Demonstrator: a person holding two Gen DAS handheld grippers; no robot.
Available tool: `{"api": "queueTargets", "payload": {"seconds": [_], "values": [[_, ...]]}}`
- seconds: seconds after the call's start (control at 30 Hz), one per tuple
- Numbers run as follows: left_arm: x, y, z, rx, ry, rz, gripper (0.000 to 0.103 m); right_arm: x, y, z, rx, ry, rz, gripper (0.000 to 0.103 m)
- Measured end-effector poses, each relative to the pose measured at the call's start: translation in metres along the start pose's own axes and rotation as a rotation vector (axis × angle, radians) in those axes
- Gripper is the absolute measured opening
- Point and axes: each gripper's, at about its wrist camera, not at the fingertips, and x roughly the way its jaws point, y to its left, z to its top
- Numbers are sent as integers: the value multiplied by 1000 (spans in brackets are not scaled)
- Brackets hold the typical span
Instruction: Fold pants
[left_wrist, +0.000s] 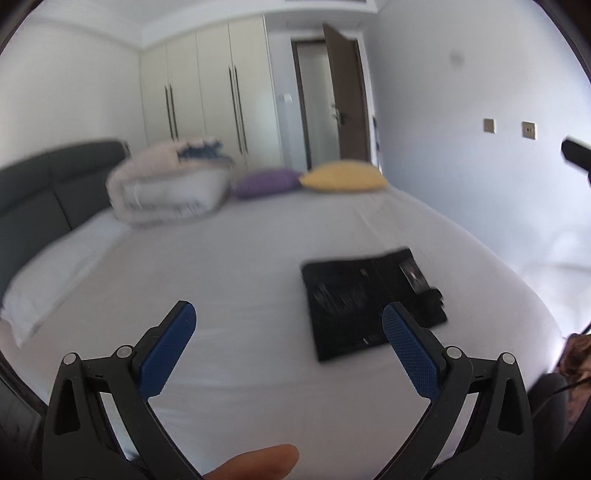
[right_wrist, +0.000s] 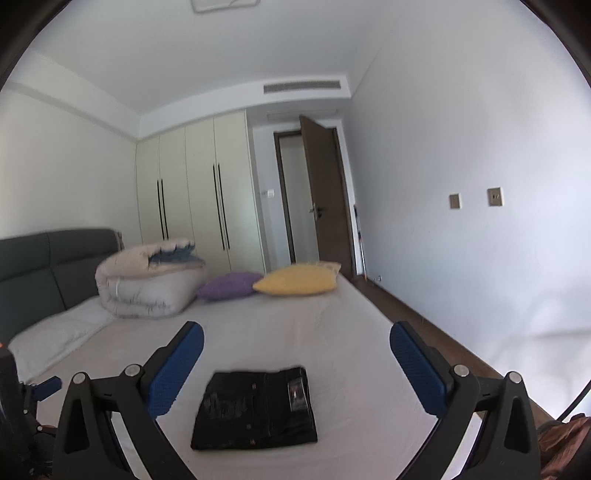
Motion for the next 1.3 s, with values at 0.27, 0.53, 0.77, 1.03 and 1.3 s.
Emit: {"api": "queueTargets", "payload": {"seconds": [0.27,0.53,0.77,1.03,1.3], "values": [[47,-3,-27,-53,143,-7,103,41,14,-52,-37,279,-1,103],[97,5,-44,-88,212,12,103,61,28,-83,-83,397,5,103],[112,5,-56,-100,249,13,103,68,35,-100,-106,459,19,103],[118,3,-64,-105,263,10,103,75,35,-107,-102,500,19,103],[117,1,-67,-107,267,11,103,75,36,-109,-105,513,21,103]]}}
